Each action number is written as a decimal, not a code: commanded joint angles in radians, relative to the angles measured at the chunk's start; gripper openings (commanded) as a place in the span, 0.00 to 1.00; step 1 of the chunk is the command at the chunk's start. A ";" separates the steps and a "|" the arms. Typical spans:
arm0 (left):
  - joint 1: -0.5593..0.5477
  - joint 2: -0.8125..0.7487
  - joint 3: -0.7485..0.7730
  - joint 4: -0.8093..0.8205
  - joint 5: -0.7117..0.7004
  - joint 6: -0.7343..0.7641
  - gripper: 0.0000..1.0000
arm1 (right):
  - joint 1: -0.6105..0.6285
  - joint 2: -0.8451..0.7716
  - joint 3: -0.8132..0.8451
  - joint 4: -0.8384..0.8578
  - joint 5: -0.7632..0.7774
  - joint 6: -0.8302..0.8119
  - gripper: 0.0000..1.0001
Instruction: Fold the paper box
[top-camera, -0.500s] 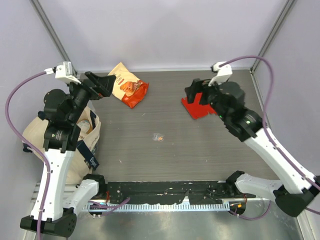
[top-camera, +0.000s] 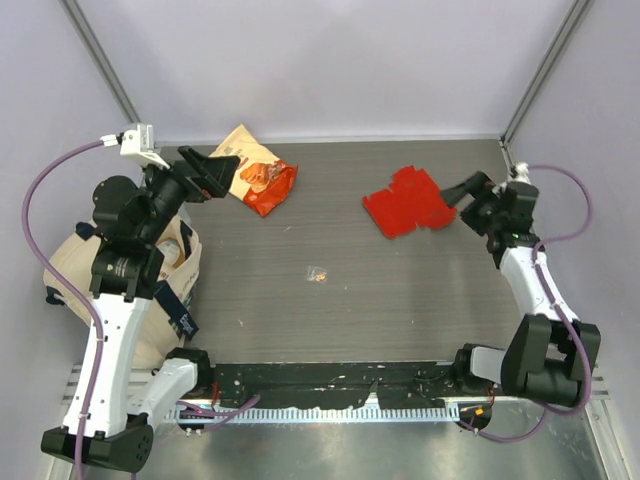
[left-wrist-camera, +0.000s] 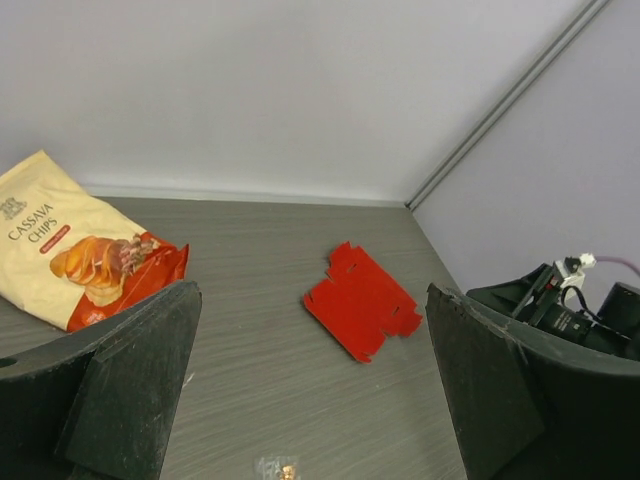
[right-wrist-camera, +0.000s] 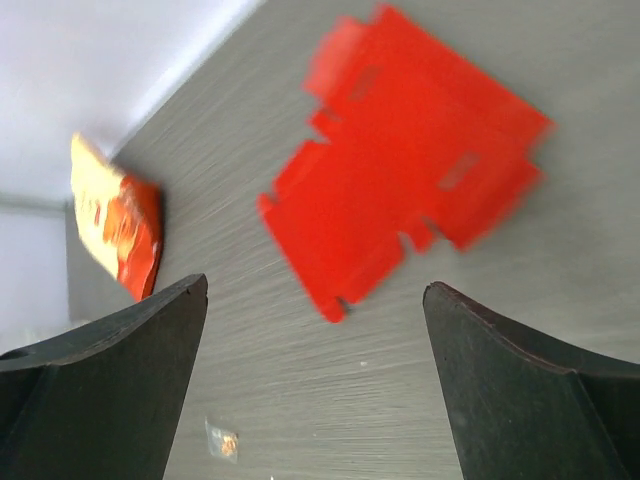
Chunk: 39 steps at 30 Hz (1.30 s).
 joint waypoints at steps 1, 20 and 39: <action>0.005 -0.006 -0.022 0.061 0.055 -0.016 1.00 | -0.214 0.084 -0.166 0.254 -0.207 0.284 0.93; 0.004 0.003 -0.123 0.141 0.199 -0.152 1.00 | -0.247 0.516 -0.211 0.729 -0.154 0.514 0.75; 0.002 0.037 -0.133 0.127 0.211 -0.161 1.00 | 0.084 0.594 0.153 0.542 -0.210 0.273 0.01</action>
